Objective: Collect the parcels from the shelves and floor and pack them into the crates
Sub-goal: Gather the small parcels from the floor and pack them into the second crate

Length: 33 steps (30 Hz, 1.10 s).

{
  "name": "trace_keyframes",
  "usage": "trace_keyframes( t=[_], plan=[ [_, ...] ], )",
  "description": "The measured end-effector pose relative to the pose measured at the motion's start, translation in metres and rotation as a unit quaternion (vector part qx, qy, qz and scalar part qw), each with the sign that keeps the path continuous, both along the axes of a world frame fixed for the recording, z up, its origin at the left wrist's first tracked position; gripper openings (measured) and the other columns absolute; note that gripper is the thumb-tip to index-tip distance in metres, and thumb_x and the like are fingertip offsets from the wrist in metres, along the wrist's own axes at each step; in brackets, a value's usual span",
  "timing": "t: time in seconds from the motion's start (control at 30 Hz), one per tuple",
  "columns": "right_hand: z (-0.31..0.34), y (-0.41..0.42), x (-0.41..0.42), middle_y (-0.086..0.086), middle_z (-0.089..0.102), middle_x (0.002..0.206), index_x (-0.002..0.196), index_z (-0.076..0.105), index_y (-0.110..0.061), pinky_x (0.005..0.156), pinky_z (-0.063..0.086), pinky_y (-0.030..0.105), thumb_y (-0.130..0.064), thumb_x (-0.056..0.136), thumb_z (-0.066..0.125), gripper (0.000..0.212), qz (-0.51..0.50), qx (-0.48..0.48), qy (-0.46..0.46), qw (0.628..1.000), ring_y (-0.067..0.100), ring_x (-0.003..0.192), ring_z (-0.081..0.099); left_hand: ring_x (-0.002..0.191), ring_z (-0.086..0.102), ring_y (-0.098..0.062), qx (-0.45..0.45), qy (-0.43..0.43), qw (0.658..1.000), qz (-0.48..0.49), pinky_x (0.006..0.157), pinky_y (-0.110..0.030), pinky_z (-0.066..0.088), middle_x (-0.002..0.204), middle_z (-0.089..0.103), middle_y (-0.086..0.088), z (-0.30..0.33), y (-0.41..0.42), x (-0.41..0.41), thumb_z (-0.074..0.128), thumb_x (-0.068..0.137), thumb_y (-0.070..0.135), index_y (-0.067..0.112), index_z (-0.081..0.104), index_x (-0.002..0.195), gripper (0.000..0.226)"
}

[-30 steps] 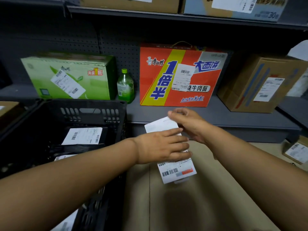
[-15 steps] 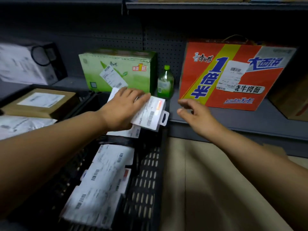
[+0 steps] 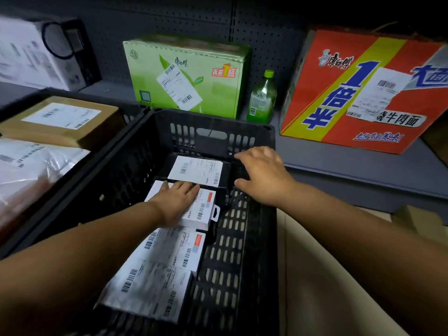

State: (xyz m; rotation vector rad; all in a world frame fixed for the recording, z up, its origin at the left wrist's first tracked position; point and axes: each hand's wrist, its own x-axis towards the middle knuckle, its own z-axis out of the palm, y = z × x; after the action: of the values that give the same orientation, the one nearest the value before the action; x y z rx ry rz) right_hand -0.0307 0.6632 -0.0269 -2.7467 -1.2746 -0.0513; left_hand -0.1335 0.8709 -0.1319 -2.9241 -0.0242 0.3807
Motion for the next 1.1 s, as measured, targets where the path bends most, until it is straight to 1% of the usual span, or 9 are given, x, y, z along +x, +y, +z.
trace_keyframes(
  t=[0.13, 0.33, 0.4, 0.5, 0.7, 0.83, 0.93, 1.0, 1.1],
  plan=[
    [-0.01, 0.001, 0.004, 0.004, 0.043, 0.138, 0.14, 0.037, -0.022, 0.115, 0.011, 0.042, -0.047, 0.084, 0.055, 0.064, -0.005, -0.018, -0.029, 0.999, 0.026, 0.134, 0.024, 0.142, 0.01, -0.029, -0.007, 0.006, 1.0, 0.017, 0.113, -0.057, 0.016, 0.152, 0.01, -0.01, -0.015, 0.012, -0.004, 0.071, 0.078, 0.037, 0.011, -0.008, 0.149, 0.109],
    [-0.013, 0.003, 0.006, 0.002, 0.045, 0.136, 0.137, 0.041, -0.025, 0.116, 0.01, 0.044, -0.049, 0.084, 0.054, 0.06, -0.001, -0.031, -0.038, 0.999, 0.025, 0.134, 0.025, 0.139, -0.028, -0.023, -0.034, -0.013, 0.999, 0.015, 0.114, -0.049, -0.01, 0.155, -0.025, -0.007, -0.037, 0.024, -0.018, 0.051, 0.087, 0.003, 0.014, -0.029, 0.141, 0.097],
    [-0.014, 0.003, 0.006, 0.002, 0.046, 0.135, 0.136, 0.043, -0.026, 0.116, 0.01, 0.043, -0.049, 0.084, 0.054, 0.058, -0.004, -0.026, -0.036, 0.999, 0.025, 0.133, 0.025, 0.134, -0.035, -0.022, -0.049, -0.024, 0.998, 0.018, 0.113, -0.047, -0.013, 0.153, -0.03, -0.007, -0.044, 0.027, -0.023, 0.047, 0.087, 0.001, 0.016, -0.032, 0.139, 0.095],
    [-0.014, 0.003, 0.005, 0.001, 0.048, 0.134, 0.133, 0.047, -0.026, 0.116, 0.011, 0.042, -0.05, 0.083, 0.054, 0.056, -0.004, -0.023, -0.034, 0.999, 0.024, 0.132, 0.027, 0.132, -0.035, -0.019, -0.071, -0.02, 0.997, 0.031, 0.113, -0.046, -0.015, 0.153, -0.028, -0.005, -0.048, 0.03, -0.022, 0.049, 0.089, 0.009, 0.02, -0.025, 0.144, 0.093],
    [-0.012, 0.003, 0.004, 0.001, 0.051, 0.129, 0.13, 0.051, -0.026, 0.115, 0.011, 0.041, -0.049, 0.084, 0.055, 0.051, -0.006, -0.016, -0.028, 0.999, 0.023, 0.13, 0.029, 0.133, -0.034, -0.017, -0.09, 0.0, 0.996, 0.026, 0.113, -0.046, -0.015, 0.154, -0.026, -0.004, -0.047, 0.038, -0.015, 0.049, 0.088, 0.004, 0.022, -0.019, 0.147, 0.091],
    [-0.01, 0.002, 0.002, 0.0, 0.051, 0.129, 0.13, 0.051, -0.027, 0.116, 0.005, 0.04, -0.048, 0.084, 0.055, 0.05, -0.009, -0.02, -0.014, 1.0, 0.023, 0.131, 0.028, 0.141, -0.026, -0.021, -0.09, 0.006, 0.995, 0.031, 0.114, -0.047, -0.014, 0.156, -0.023, -0.006, -0.043, 0.037, -0.015, 0.048, 0.089, 0.004, 0.022, -0.017, 0.147, 0.09],
    [-0.009, 0.003, 0.0, 0.0, 0.051, 0.129, 0.13, 0.051, -0.027, 0.116, 0.003, 0.039, -0.048, 0.085, 0.055, 0.05, -0.009, -0.026, -0.01, 1.0, 0.023, 0.131, 0.028, 0.143, -0.019, -0.025, -0.035, -0.006, 0.999, 0.041, 0.115, -0.051, -0.009, 0.157, -0.016, -0.011, -0.043, 0.038, -0.018, 0.053, 0.092, 0.02, 0.022, -0.016, 0.148, 0.089],
    [-0.007, 0.003, 0.0, 0.001, 0.049, 0.132, 0.13, 0.05, -0.025, 0.117, 0.003, 0.041, -0.047, 0.085, 0.054, 0.05, -0.008, -0.059, -0.021, 0.998, 0.024, 0.132, 0.028, 0.144, -0.016, -0.027, -0.022, -0.011, 0.997, 0.069, 0.115, -0.052, -0.007, 0.156, -0.015, -0.013, -0.043, 0.039, -0.02, 0.054, 0.092, 0.031, 0.019, -0.015, 0.148, 0.09],
    [-0.006, 0.01, -0.002, 0.009, 0.046, 0.134, 0.131, 0.047, -0.018, 0.117, -0.001, 0.049, -0.042, 0.085, 0.053, 0.052, 0.009, -0.194, -0.083, 0.977, 0.031, 0.132, 0.029, 0.143, -0.02, -0.028, -0.045, 0.003, 0.994, 0.097, 0.114, -0.052, -0.009, 0.155, -0.019, -0.014, -0.041, 0.039, -0.02, 0.054, 0.092, 0.031, 0.015, -0.018, 0.147, 0.092]
  ],
)
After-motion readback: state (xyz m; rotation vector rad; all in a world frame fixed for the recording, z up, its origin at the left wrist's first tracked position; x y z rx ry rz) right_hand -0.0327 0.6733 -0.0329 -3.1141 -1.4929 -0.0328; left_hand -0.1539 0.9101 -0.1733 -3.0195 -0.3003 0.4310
